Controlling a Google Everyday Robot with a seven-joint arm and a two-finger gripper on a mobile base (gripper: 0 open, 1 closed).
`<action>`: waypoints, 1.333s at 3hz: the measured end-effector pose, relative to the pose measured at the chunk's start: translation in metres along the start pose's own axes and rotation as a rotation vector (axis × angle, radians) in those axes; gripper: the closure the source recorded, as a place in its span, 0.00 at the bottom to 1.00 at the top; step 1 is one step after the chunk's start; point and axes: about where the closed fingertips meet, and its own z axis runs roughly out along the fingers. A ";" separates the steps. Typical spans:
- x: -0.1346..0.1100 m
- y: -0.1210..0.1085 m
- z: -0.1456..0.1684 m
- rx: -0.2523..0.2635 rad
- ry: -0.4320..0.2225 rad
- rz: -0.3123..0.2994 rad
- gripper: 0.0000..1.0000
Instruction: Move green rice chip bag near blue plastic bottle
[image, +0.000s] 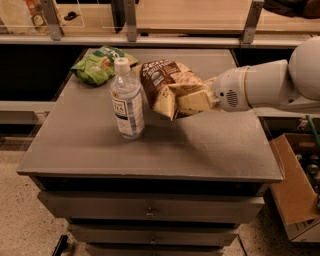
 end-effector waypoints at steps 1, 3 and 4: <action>0.003 0.016 0.006 -0.036 0.013 0.007 1.00; 0.013 0.029 0.014 -0.096 0.042 0.038 0.59; 0.018 0.032 0.012 -0.104 0.060 0.053 0.00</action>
Offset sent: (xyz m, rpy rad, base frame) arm -0.0250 0.0235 -0.0239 0.0220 0.1137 0.0810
